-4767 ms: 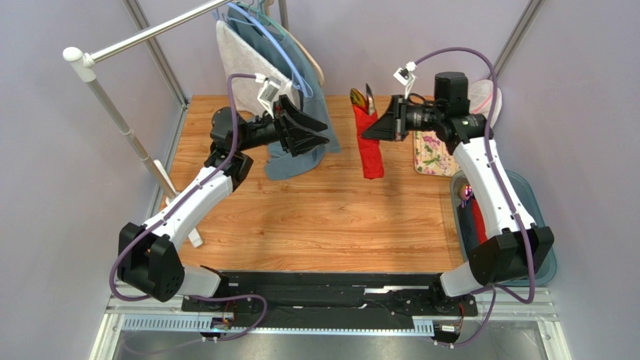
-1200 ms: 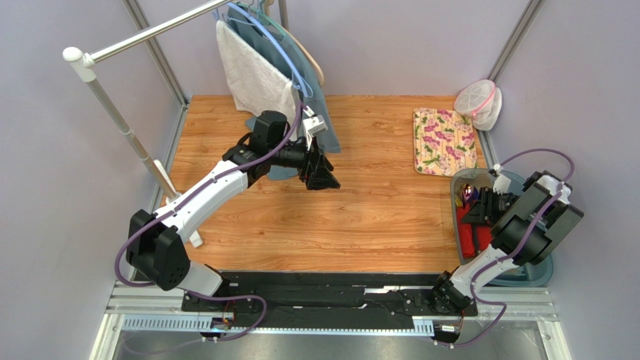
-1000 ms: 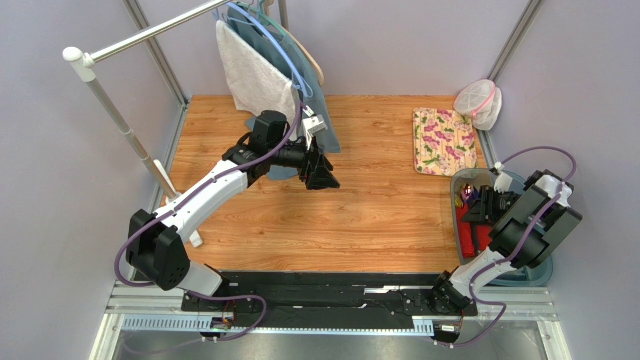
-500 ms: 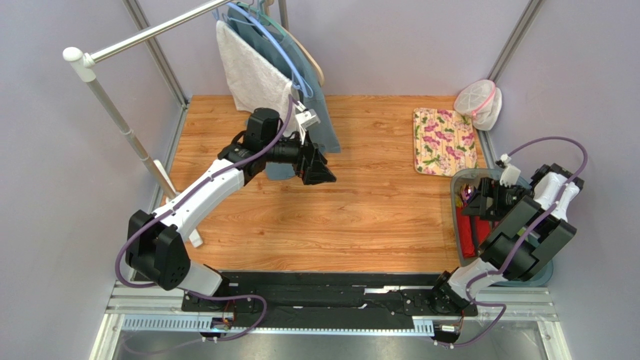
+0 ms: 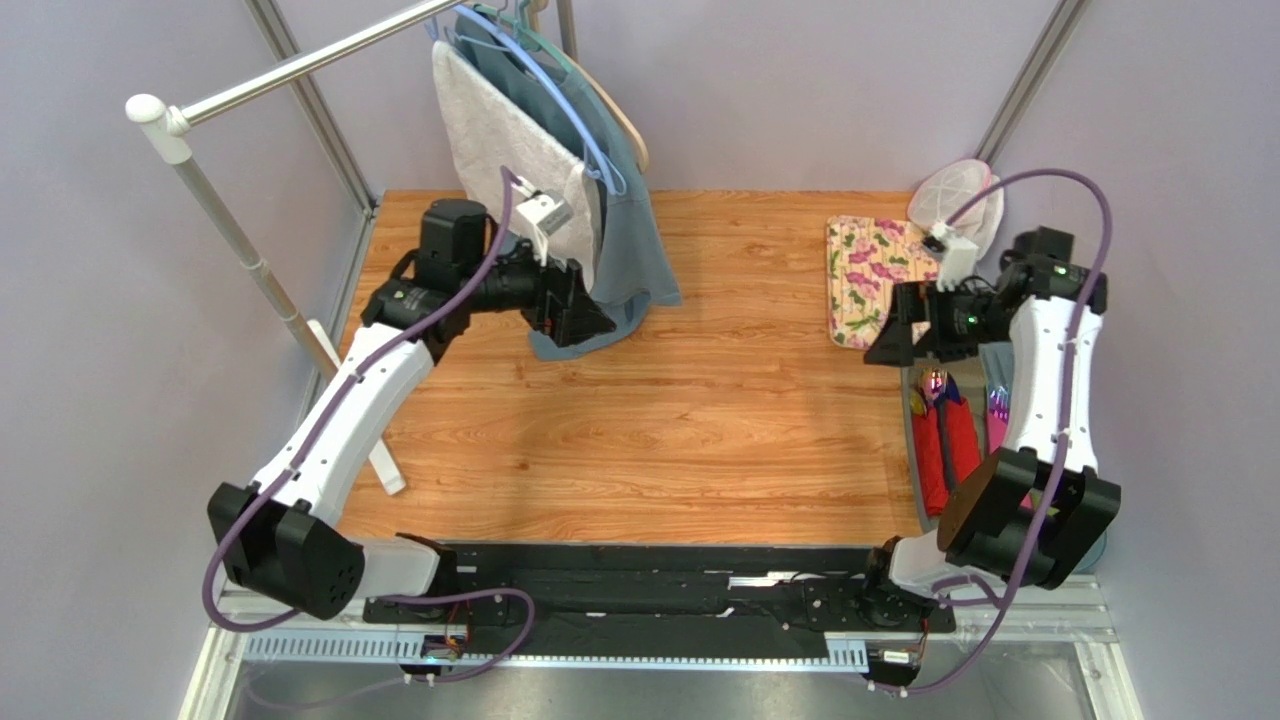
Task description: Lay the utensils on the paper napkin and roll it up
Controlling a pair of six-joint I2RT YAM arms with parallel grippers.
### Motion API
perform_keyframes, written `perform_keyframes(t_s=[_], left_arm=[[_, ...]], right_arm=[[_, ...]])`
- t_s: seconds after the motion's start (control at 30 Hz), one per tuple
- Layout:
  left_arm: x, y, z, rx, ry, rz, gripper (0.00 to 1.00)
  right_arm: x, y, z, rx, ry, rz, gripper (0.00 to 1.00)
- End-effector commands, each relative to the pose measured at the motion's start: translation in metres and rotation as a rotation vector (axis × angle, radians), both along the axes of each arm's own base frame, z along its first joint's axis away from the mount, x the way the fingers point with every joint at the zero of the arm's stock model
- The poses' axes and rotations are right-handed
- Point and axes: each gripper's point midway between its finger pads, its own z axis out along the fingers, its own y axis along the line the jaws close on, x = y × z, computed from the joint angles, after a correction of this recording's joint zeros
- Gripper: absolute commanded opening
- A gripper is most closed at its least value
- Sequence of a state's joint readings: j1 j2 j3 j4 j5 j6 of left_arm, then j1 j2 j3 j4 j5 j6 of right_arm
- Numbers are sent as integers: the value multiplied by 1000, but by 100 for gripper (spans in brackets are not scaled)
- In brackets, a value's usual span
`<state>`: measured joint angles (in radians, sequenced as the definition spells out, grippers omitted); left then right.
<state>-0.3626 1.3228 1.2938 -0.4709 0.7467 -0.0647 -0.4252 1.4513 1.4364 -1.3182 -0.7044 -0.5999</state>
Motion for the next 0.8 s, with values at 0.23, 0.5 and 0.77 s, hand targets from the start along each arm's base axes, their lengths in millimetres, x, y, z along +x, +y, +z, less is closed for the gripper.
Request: perform_keyframes(t_s=[0.23, 0.5, 0.77], left_arm=[[-20, 95, -16, 196, 180, 227, 99], [-39, 144, -63, 405, 199, 356, 99], [-34, 148, -56, 380, 152, 426, 99]], right_arm=[[20, 104, 22, -91, -96, 93, 100], [12, 121, -4, -101, -67, 58, 100], [-2, 109, -7, -159, -121, 21, 100]])
